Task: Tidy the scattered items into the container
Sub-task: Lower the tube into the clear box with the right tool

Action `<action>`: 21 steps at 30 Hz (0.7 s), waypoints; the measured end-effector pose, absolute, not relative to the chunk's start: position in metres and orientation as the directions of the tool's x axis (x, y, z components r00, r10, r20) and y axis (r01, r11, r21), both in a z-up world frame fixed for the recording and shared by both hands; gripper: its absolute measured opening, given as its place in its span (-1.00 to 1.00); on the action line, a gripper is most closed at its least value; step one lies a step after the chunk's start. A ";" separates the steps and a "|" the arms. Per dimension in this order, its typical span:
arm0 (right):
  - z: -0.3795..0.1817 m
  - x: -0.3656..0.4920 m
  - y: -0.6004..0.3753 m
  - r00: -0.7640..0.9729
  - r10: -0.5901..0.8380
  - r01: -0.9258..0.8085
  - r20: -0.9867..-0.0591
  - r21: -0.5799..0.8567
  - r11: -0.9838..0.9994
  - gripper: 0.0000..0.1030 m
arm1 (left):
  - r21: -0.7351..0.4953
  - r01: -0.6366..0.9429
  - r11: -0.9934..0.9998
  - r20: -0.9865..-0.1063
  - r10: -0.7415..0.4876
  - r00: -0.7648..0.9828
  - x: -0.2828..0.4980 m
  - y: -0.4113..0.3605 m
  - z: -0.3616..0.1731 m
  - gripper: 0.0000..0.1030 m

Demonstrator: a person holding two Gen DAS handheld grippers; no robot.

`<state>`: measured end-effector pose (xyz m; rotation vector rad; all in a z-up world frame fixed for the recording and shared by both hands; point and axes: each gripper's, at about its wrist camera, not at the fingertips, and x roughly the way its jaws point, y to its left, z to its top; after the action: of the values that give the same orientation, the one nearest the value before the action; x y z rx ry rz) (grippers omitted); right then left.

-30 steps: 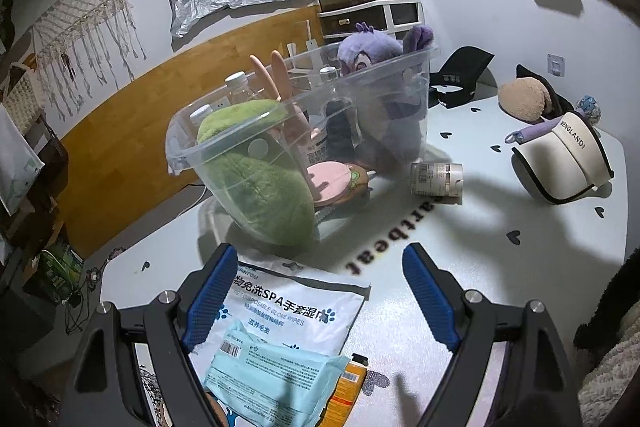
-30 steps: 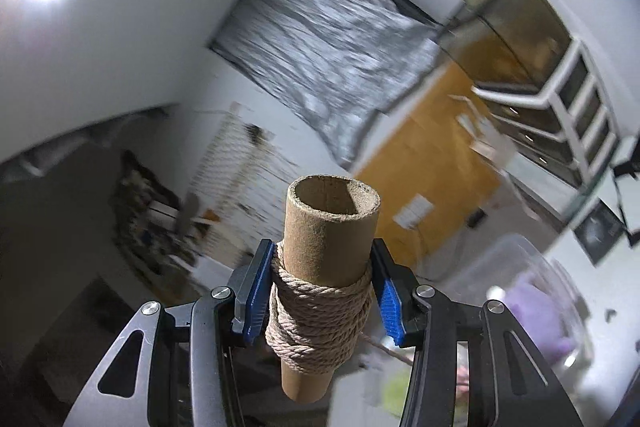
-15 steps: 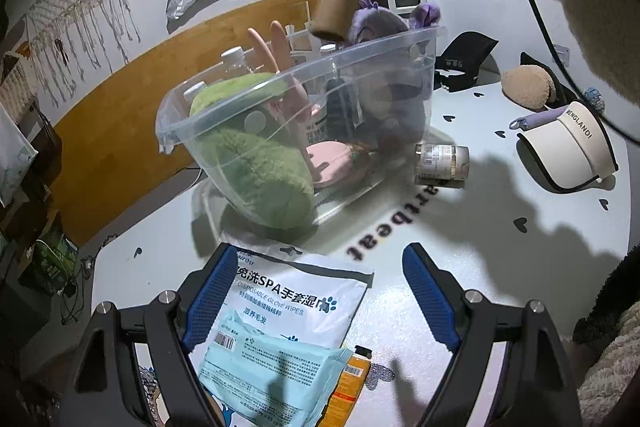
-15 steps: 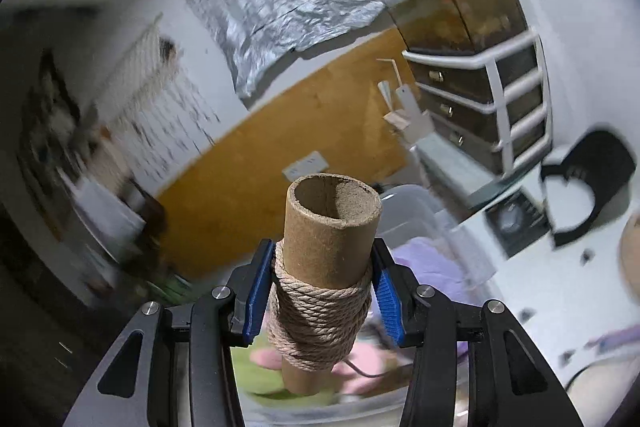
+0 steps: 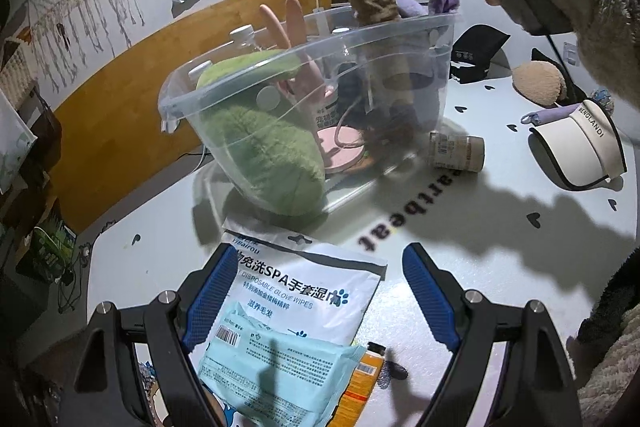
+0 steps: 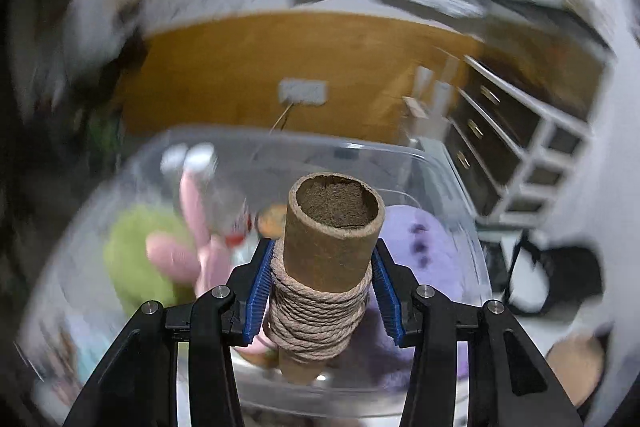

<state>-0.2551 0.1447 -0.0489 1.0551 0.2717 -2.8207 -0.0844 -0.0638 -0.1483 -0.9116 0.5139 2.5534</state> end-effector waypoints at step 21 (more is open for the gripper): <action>-0.089 -0.283 0.122 -0.302 -0.126 0.733 -0.945 -0.146 -0.665 -0.06 | 0.201 -0.433 -0.879 -0.672 0.198 -0.714 -0.098 -0.070 -0.156 0.64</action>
<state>-0.2828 0.1222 -0.0892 1.3829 0.7847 -2.0096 -0.0985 -0.0702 -0.1561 -0.9530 0.4955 2.5778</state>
